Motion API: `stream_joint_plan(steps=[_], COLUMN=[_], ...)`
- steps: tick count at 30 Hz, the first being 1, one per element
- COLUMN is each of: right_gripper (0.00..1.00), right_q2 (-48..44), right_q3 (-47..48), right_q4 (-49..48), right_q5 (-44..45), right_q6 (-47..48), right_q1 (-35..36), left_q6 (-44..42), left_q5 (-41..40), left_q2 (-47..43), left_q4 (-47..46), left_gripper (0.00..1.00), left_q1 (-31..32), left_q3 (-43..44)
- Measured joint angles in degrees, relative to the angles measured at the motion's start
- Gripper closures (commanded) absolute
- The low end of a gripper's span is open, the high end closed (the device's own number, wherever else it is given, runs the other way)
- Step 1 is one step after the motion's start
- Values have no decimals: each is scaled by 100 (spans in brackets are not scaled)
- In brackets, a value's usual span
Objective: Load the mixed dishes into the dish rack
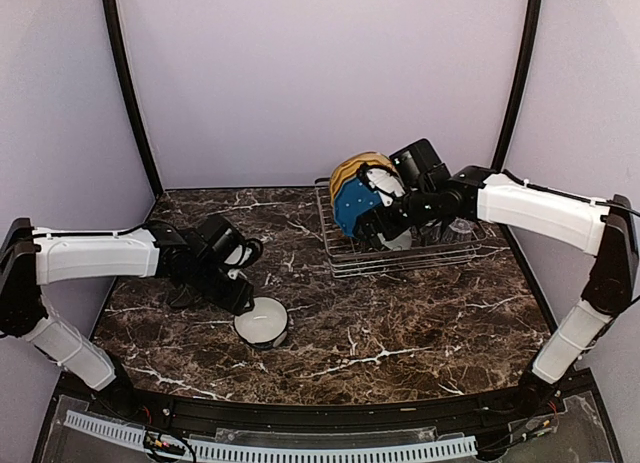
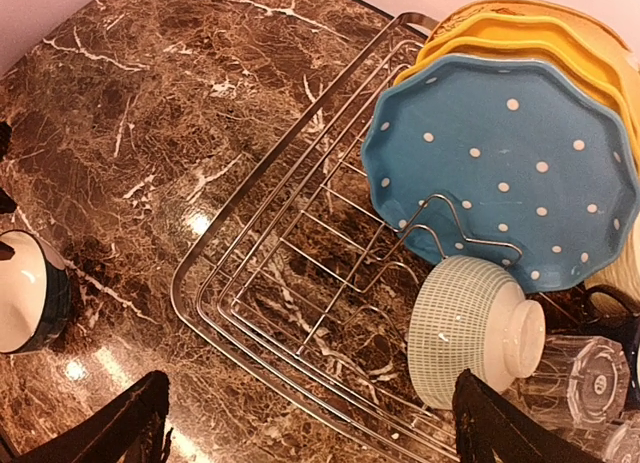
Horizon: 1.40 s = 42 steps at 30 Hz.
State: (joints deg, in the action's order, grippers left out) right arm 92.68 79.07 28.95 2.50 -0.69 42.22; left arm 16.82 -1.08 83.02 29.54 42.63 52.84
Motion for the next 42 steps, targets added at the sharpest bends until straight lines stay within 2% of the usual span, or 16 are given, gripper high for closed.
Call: stream_joint_plan(steps=[6,12,19,27,32,42], right_gripper=[4,4,4,2,1,2], right_q2=[9,-160,-750,-1276,-1259,-310], right_q3=[-264,-693,-1342,-1945,-1947,-1519], right_q4=[-186,-437,-933,-1543,-1663,-1436], right_q5=[-249,-442,-398,96,627,1281], right_q6=[46,328,955,1956,2682,3777], right_q1=[201,533,1515,2975,3574,4037], left_q6=[-105,-197,-251,-44,-52,-299], left_q5=[142,446,1274,3086,3943,4522], left_q2=[511,761,758,1054,1552,1641], left_q4=[87,81,297,535,728,1296], left_gripper=[79,98,99,99,99,99], left_q1=[0,-9,-48,-243,-262,-205], left_q3=[55,87,302,944,1047,1102])
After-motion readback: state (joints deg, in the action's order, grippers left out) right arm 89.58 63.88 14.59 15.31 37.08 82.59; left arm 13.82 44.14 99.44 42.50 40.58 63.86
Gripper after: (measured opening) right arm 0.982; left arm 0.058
